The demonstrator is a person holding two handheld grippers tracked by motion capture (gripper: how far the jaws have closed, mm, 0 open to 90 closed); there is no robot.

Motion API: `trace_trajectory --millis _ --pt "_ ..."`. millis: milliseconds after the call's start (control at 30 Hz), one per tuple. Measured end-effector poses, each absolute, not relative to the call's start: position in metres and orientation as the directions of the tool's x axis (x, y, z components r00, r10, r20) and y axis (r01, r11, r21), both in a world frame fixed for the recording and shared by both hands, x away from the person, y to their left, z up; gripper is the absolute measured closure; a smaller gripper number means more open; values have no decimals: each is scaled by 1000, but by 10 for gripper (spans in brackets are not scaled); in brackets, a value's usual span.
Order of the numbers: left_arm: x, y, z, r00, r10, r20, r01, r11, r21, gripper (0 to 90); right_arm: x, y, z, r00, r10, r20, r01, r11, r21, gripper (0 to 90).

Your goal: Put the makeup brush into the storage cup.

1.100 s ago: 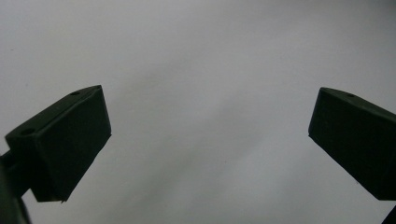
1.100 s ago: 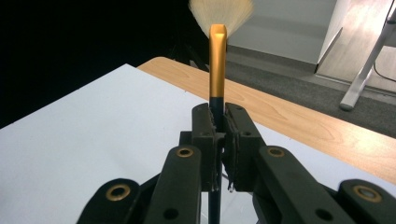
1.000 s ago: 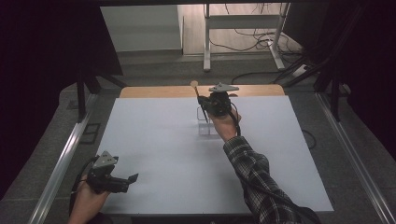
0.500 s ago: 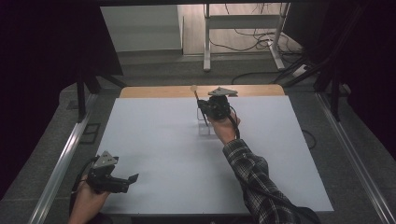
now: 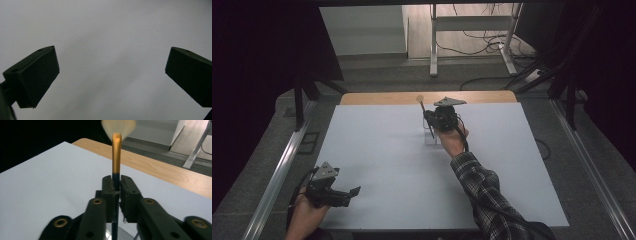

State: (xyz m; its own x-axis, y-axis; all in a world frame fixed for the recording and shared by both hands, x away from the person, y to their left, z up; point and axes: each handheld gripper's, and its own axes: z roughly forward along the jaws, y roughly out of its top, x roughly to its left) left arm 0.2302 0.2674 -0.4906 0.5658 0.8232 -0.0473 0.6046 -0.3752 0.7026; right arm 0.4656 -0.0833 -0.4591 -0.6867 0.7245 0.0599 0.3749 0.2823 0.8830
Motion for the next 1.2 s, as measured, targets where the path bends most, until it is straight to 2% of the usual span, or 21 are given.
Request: trace_trajectory --millis 100,200,400,733,1200 --pt "230 267 -491 567 823 -47 604 -376 702 0 466 -82 -457 -686 725 58 376 285 882 530" --pt "230 267 -491 567 822 -46 604 -377 702 0 467 -82 -454 -691 721 57 381 296 876 399" --pt "230 267 -491 567 822 -46 604 -377 702 0 471 -84 -452 -687 720 94 416 283 864 236" --pt "230 267 -490 568 822 -44 604 -380 701 0 472 -82 -451 -692 714 101 445 312 840 107" --pt "230 267 -491 568 822 -44 605 -380 699 0 469 -82 -448 -700 704 116 470 332 818 58"
